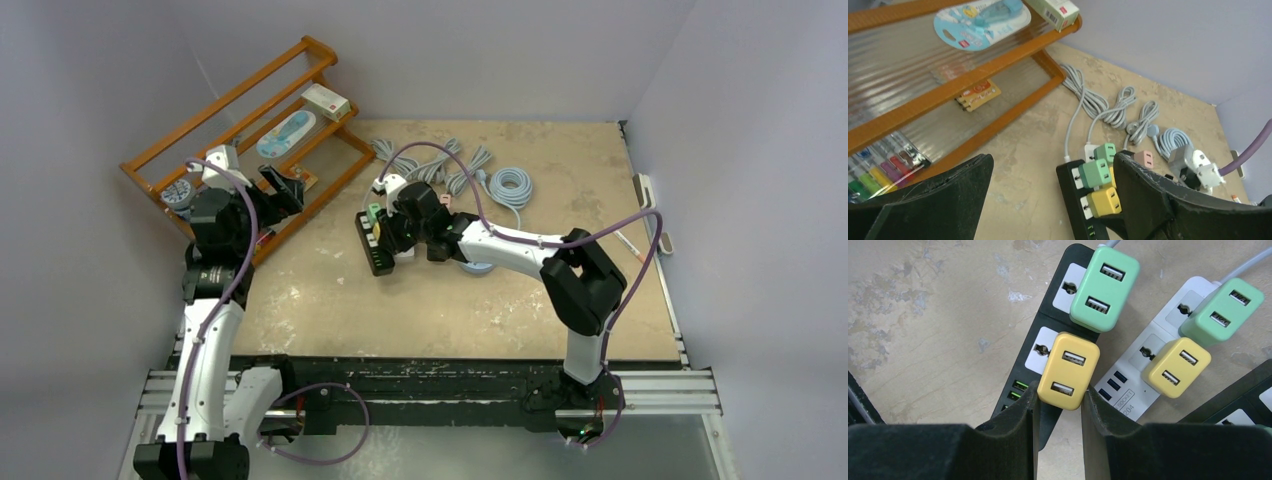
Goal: Pull the plug off the socket
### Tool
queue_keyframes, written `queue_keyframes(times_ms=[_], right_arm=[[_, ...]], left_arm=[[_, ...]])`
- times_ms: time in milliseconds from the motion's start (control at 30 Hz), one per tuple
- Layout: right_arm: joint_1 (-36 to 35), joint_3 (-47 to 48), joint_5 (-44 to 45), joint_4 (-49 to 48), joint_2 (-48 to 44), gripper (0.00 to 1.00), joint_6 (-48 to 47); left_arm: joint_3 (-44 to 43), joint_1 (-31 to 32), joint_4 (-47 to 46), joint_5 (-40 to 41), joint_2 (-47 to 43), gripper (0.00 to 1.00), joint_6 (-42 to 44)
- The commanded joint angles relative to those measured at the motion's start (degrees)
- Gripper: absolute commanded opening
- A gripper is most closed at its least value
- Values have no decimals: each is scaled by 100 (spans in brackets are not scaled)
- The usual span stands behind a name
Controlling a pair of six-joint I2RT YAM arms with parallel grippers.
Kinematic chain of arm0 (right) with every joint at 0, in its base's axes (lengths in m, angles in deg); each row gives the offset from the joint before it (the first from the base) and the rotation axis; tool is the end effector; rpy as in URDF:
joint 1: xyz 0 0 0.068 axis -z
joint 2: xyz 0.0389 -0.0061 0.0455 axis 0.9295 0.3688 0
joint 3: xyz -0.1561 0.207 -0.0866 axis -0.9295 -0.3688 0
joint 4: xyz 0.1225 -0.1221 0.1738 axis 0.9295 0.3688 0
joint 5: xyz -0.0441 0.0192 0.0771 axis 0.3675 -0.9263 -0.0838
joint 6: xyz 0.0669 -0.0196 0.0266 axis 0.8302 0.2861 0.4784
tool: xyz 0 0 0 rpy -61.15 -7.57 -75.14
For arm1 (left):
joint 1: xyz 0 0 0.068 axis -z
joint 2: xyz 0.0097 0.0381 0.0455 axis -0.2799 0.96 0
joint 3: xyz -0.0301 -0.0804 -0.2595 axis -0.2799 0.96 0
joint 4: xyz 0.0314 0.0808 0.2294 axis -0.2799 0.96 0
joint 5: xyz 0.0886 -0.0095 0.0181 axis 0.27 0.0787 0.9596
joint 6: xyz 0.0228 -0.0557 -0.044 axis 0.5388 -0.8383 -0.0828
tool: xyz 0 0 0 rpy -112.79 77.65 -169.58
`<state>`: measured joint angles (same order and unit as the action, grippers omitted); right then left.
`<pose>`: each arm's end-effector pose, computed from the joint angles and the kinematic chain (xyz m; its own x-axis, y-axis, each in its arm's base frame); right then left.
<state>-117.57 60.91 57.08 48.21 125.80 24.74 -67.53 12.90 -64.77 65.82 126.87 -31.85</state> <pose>0.2847 0.3372 0.2331 -0.4477 -0.2372 -0.8621 -0.7276 0.6571 0.1970 0.2013 0.0040 0.3563 -0.1962 -0.4723 -0.8593 -0.0324 0.8790 -0.4757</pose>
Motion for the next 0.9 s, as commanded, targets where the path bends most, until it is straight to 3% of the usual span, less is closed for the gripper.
queue_keyframes(times_ms=[0,100,167,300,400,533,867], right_arm=[[-36,210,-455,-687,-394,0,-131],[-14,226,-655,-868,-440,0,-223],[19,210,-819,-1015,-469,0,-237],[140,145,-1037,-1253,-494,0,-194],[228,101,-1185,-1317,-493,0,-235],[342,109,-1378,-1457,-556,0,-222],[463,347,-1842,-1656,-449,0,-106]], left_arm=[[607,10,-730,-442,-212,90,-573],[1612,91,-1725,-946,-381,90,-1616],[1742,317,-1849,-1022,-362,88,-1907],[1975,702,-1504,-44,-542,87,-2516],[2233,736,-1748,-57,-446,87,-3084],[2342,898,-1931,-41,-34,86,-3125],[3116,1095,-4572,-546,1561,85,-4194]])
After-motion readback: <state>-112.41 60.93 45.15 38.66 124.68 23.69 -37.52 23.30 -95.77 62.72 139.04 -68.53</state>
